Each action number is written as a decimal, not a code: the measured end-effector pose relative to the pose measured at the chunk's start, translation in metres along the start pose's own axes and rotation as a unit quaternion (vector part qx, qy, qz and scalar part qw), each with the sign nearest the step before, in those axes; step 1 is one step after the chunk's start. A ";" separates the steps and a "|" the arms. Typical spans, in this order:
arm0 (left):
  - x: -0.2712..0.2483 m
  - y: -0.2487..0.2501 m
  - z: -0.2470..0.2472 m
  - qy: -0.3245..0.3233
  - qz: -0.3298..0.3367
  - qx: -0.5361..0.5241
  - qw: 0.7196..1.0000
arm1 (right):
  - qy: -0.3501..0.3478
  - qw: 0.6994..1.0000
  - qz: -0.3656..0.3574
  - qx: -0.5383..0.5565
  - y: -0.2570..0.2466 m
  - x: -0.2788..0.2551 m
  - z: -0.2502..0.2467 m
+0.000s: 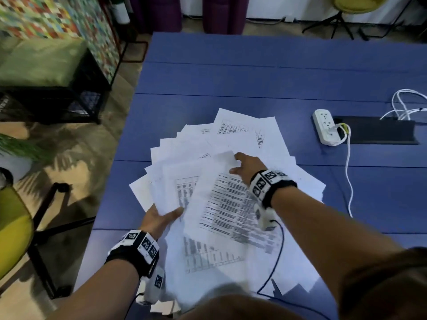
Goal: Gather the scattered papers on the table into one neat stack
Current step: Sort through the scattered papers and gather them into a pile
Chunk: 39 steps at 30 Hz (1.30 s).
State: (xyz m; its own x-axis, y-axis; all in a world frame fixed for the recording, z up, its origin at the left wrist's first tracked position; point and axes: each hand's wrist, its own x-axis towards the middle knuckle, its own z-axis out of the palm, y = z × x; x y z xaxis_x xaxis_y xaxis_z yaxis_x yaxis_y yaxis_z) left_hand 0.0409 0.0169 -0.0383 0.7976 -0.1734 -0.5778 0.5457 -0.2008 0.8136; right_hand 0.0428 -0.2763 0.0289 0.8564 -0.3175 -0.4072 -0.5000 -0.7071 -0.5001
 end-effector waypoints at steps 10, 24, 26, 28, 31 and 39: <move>-0.008 0.008 0.006 -0.008 -0.003 -0.046 0.999 | 0.172 0.958 0.187 0.132 0.048 0.003 -0.021; -0.019 0.013 0.005 -0.033 -0.006 -0.050 0.998 | 0.138 0.961 0.233 0.057 0.024 -0.051 0.049; -0.021 0.014 0.008 -0.031 0.005 -0.050 0.998 | 0.111 0.965 0.233 0.054 0.024 -0.060 0.054; -0.023 0.013 0.013 -0.029 0.008 -0.073 0.997 | 0.092 0.973 0.201 0.072 0.021 -0.067 0.063; -0.027 0.009 0.019 -0.037 0.004 -0.089 0.995 | 0.084 0.973 0.189 0.099 0.023 -0.071 0.068; -0.028 -0.008 0.004 -0.064 -0.008 -0.097 0.993 | 0.167 0.953 0.237 0.086 0.080 -0.069 0.023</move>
State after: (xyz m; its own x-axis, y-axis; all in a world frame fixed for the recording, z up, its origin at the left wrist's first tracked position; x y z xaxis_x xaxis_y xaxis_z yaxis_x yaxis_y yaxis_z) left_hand 0.0129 0.0193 -0.0284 0.7551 -0.2961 -0.5849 0.6078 -0.0181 0.7939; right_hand -0.0596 -0.2962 -0.0004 0.5089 -0.7785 -0.3674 -0.8295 -0.3295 -0.4509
